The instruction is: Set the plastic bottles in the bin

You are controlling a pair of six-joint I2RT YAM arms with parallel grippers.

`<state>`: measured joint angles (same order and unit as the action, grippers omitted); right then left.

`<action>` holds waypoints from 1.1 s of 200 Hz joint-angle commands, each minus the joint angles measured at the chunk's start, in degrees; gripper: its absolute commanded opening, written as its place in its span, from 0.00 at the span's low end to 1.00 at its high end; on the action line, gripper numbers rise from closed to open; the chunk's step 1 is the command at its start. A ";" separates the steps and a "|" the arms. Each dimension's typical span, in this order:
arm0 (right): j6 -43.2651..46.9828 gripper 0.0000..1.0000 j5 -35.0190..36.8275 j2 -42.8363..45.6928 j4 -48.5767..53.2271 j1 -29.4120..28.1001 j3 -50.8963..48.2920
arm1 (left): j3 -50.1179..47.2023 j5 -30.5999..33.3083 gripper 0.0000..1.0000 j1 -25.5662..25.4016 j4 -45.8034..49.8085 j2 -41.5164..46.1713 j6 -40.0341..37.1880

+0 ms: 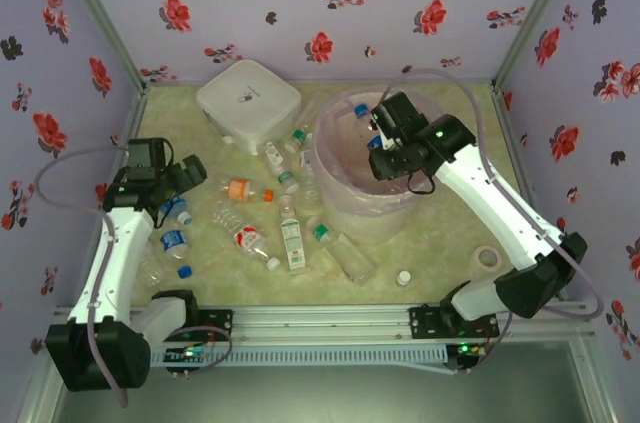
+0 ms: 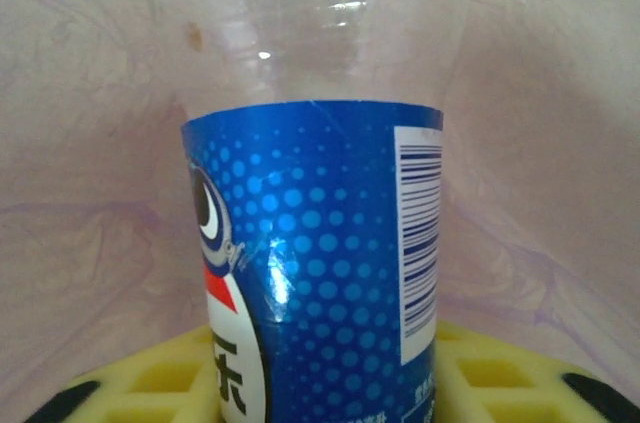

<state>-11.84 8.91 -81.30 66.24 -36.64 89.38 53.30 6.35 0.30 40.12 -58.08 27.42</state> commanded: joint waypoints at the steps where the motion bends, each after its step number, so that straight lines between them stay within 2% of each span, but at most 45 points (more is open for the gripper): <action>1: 0.67 0.55 0.37 2.57 -3.93 0.71 -1.23 | 0.00 3.43 1.00 3.33 5.00 3.41 -1.36; 20: 0.93 0.72 -0.29 2.95 -3.84 1.64 -1.15 | -1.09 2.34 1.00 6.33 5.73 3.82 -1.32; 64: 1.81 0.86 -1.88 4.91 -4.44 3.37 -0.08 | -4.43 2.61 1.00 11.57 5.84 3.83 1.86; 101: 2.78 0.91 -4.21 6.30 -6.97 4.08 3.17 | -6.83 6.72 1.00 13.50 9.95 8.21 6.86; 125: 3.20 0.95 -6.86 6.63 -9.47 5.29 4.72 | -8.34 2.06 1.00 19.18 13.75 10.59 8.27; 148: 4.10 0.99 -8.44 6.01 -10.20 6.29 6.68 | -10.30 0.87 1.00 23.80 13.81 11.16 7.45; 181: 4.30 0.99 -8.86 5.83 -11.41 6.98 8.45 | -12.06 -1.18 1.00 26.28 12.96 8.95 12.33; 220: 4.12 0.99 -8.91 7.27 -12.84 7.63 8.10 | -13.17 -0.30 1.00 26.66 12.87 5.68 16.17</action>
<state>-8.91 1.02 -75.75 55.05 -29.80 96.36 41.23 6.33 26.33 51.90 -51.51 39.22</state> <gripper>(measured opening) 0.992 0.996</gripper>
